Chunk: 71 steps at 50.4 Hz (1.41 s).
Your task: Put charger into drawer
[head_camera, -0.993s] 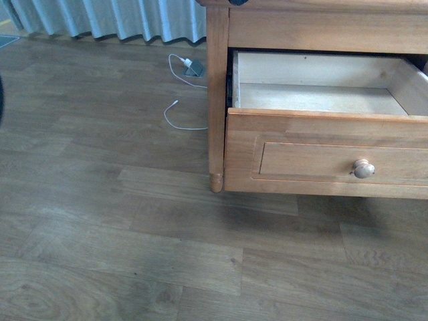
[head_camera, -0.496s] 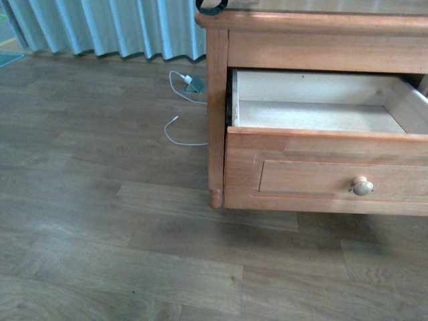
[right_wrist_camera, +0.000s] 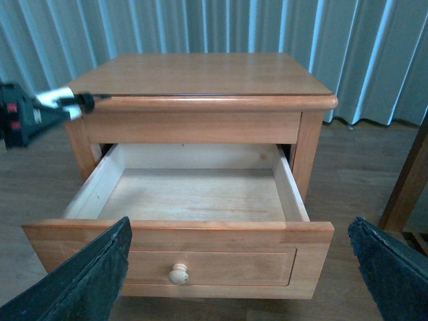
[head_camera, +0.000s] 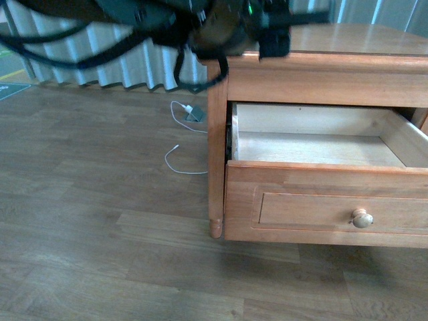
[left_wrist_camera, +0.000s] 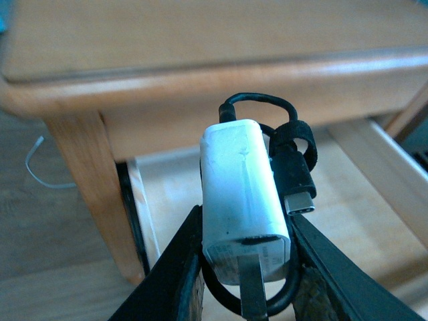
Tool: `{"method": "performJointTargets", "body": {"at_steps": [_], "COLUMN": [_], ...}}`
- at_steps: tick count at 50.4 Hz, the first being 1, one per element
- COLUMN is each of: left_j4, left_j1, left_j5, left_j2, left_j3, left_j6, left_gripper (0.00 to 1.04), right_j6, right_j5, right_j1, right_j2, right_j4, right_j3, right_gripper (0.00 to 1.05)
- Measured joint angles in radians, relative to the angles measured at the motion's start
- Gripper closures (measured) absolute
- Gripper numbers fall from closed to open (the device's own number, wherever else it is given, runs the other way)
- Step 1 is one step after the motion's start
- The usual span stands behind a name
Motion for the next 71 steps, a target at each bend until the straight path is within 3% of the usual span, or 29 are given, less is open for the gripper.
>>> {"method": "performJointTargets", "body": {"at_steps": [12,32,45,54,55,71], "left_j4": [0.029,-0.072,-0.091,-0.038,0.019,0.09], "left_j1": [-0.049,-0.052,-0.044,-0.022,0.018,0.161], "left_j5": [-0.017,-0.061,-0.065,-0.069,-0.066,-0.043], "left_j2": [0.102,0.368,0.392,0.296,0.142,-0.427], "left_j3": [-0.011,0.253,0.313,0.189,0.051,-0.423], "left_j6": [-0.055,-0.106,-0.104,-0.083,-0.042,0.066], "left_gripper": [0.75,0.75,0.32,0.06,0.06,0.06], "right_j6": [0.0,0.0,0.0,0.0,0.0,0.0], "right_j5": [0.0,0.0,0.0,0.0,0.0,0.0], "right_j1": [0.0,0.0,0.0,0.0,0.0,0.0], "right_j2": [0.0,0.0,0.0,0.0,0.0,0.0], "right_j4": [0.0,0.0,0.0,0.0,0.0,0.0], "right_j3": [0.0,0.0,0.0,0.0,0.0,0.0], "right_gripper": [0.08,0.08,0.08,0.08,0.08,0.08]}}
